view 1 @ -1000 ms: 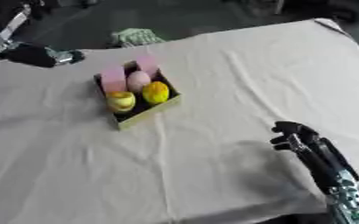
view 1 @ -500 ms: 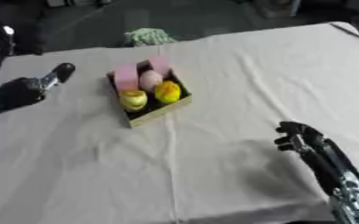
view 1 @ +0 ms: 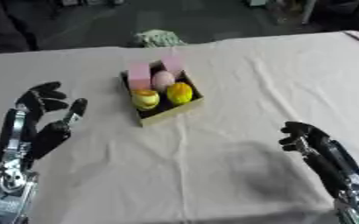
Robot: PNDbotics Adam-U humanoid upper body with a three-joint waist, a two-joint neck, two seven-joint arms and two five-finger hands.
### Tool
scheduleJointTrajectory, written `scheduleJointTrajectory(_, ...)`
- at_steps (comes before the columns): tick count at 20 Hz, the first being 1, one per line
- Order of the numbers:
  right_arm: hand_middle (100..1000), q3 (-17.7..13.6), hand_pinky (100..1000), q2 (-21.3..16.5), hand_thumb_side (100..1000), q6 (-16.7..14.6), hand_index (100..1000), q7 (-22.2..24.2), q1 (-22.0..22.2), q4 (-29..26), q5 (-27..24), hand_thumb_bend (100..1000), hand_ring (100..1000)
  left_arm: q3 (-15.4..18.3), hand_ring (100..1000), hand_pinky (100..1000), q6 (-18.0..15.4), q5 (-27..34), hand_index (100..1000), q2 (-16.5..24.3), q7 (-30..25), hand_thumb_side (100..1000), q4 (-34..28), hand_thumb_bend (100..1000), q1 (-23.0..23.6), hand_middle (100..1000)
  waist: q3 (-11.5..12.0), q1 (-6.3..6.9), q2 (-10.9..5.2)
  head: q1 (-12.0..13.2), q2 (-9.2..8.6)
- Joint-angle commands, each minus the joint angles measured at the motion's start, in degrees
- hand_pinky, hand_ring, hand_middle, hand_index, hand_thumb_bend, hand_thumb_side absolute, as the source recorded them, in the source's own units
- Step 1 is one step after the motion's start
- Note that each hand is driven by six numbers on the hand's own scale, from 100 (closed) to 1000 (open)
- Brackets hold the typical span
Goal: Pick up objects on the table and place them in the box.
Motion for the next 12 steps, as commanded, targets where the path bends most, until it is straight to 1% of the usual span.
scheduleJointTrajectory(1,722,-0.5,685,-0.4,560,-0.5,801,0.1,-0.5,-2.5,-0.4,100,681,-0.7,582,722,-0.8,0.8,765,-0.8,-0.1,407,1.4,532,-0.5,569,0.1,-0.21,-0.77,-0.1,0.26)
scheduleJointTrajectory(4,722,-0.5,685,-0.3,527,-0.7,801,0.4,-0.8,-3.8,-0.6,100,681,-1.6,575,719,-1.2,1.6,756,-1.7,-0.2,400,3.1,501,-0.9,562,0.2,-0.25,-0.81,0.1,0.26)
scheduleJointTrajectory(8,722,-0.5,685,-0.3,514,-0.7,801,0.7,-0.8,-4.9,-0.9,100,681,-2.2,572,718,-1.6,1.2,751,-3.0,-0.3,398,5.0,479,-0.9,559,0.3,-0.43,-0.80,0.0,0.26)
scheduleJointTrajectory(9,722,-0.6,685,-0.4,531,-0.6,801,0.7,-0.7,-5.0,-1.0,100,681,-2.2,572,718,-1.7,1.1,750,-3.0,-0.3,400,5.2,476,-0.9,558,0.2,-0.45,-0.84,0.0,0.26)
scheduleJointTrajectory(12,722,-0.5,685,-0.5,531,-0.4,801,0.7,-0.5,-5.0,-1.0,100,681,-2.0,570,718,-1.9,0.9,748,-3.0,0.0,400,5.4,470,-0.8,556,0.3,-0.39,-0.87,0.1,0.26)
